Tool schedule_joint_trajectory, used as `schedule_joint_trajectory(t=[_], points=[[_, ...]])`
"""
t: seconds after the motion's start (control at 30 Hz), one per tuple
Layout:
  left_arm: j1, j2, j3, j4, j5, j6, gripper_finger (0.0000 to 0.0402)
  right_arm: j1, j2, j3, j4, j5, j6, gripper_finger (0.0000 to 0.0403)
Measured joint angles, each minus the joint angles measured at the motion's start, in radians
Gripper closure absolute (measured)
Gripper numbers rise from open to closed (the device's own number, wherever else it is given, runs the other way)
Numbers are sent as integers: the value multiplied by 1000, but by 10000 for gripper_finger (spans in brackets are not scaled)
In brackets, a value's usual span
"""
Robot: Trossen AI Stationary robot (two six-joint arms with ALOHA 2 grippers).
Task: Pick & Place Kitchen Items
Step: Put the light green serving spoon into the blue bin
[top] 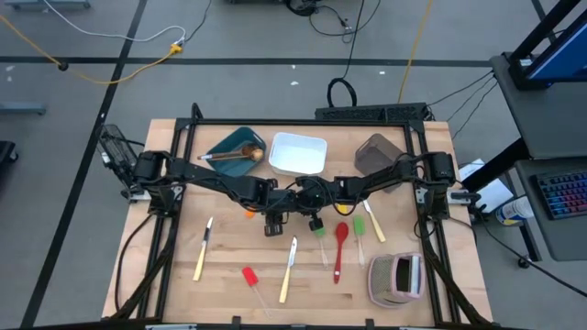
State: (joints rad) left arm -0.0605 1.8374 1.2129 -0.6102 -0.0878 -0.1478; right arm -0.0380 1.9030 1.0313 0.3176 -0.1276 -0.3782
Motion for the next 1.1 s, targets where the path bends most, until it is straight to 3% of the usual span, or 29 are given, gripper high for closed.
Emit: schedule_joint_trajectory(t=[0.23,0.6,0.77,1.1], points=[[-18,1,0,3,-13,-46,170,0,0,0,0,0,0,371],[-51,3,-1,-30,-89,-70,183,2,-5,6,38,-3,10,371],[-49,5,-2,-27,-89,-63,205,0,-8,9,80,0,46,365],[-49,5,-2,-33,-98,-71,295,-2,-7,7,42,-4,54,364]])
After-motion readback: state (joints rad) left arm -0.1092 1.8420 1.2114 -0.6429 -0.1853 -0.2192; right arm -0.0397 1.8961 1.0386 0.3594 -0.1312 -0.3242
